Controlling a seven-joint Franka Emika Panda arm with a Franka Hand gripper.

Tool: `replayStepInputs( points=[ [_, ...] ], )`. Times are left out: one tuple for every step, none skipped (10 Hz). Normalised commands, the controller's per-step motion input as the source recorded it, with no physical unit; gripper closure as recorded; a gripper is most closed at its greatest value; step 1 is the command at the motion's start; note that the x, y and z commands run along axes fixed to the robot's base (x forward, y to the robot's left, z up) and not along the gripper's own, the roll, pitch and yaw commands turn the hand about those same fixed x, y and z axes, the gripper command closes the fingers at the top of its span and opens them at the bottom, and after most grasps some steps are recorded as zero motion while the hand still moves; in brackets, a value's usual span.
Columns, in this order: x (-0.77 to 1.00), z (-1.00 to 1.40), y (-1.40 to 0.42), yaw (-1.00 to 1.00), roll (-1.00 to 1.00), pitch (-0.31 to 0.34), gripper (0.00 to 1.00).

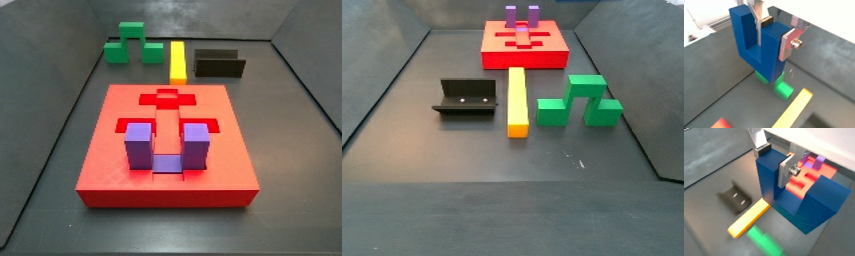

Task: Pick up the blue object. Move up. Move to above the board. Insert the blue object.
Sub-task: Move to above the board.

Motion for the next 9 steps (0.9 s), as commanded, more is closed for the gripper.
replayStepInputs(
  points=[
    [0.24,0.17,-1.40,0.00,0.00,0.086,1.00],
    [0.25,0.17,-1.40,0.01,0.01,0.105,1.00],
    [0.27,0.17,-1.40,0.00,0.00,0.130,1.00],
    [0.29,0.18,-1.40,0.01,0.01,0.147,1.00],
    [0.32,0.18,-1.40,0.00,0.01,0.150,1.00],
    [0.34,0.19,-1.40,0.01,0.01,0.153,1.00],
    [0.26,0.14,-0.97,0.01,0.01,0.151,1.00],
    [0.16,0.08,-0.44,0.01,0.01,0.142,1.00],
    [0.08,0.05,-0.22,0.01,0.01,0.089,1.00]
  ],
)
